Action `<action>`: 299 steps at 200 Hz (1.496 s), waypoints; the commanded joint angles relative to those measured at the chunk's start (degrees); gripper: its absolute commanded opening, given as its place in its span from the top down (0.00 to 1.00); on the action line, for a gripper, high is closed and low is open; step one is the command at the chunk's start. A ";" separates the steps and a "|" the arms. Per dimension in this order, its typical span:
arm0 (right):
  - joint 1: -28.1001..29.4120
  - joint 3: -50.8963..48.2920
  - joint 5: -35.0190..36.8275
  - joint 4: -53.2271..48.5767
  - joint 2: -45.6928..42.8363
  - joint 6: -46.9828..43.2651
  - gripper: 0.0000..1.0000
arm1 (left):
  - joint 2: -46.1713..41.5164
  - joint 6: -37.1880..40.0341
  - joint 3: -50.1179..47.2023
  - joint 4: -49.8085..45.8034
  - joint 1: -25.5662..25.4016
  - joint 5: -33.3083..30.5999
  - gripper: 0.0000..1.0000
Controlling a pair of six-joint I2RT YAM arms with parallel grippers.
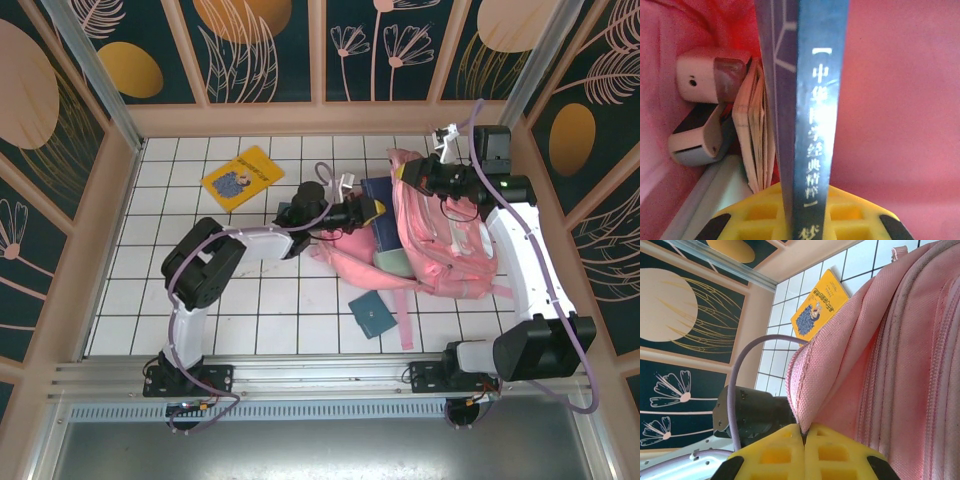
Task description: Pack the student bag
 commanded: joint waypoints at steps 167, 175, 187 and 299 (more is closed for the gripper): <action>-1.85 -2.49 4.60 10.42 -4.44 2.38 1.00 | 10.03 13.11 22.84 -25.03 -4.00 -1.56 0.36; -1.95 -2.39 5.27 10.12 -4.44 2.16 1.00 | 7.63 14.00 20.38 -25.25 -3.54 -1.96 0.34; -1.89 -2.33 6.70 9.70 -4.44 1.65 1.00 | 4.01 15.63 17.05 -26.94 -2.72 -3.14 0.31; 14.53 -5.12 25.29 9.51 8.87 -3.09 1.00 | -30.06 28.18 -9.87 -44.59 3.76 -23.87 0.29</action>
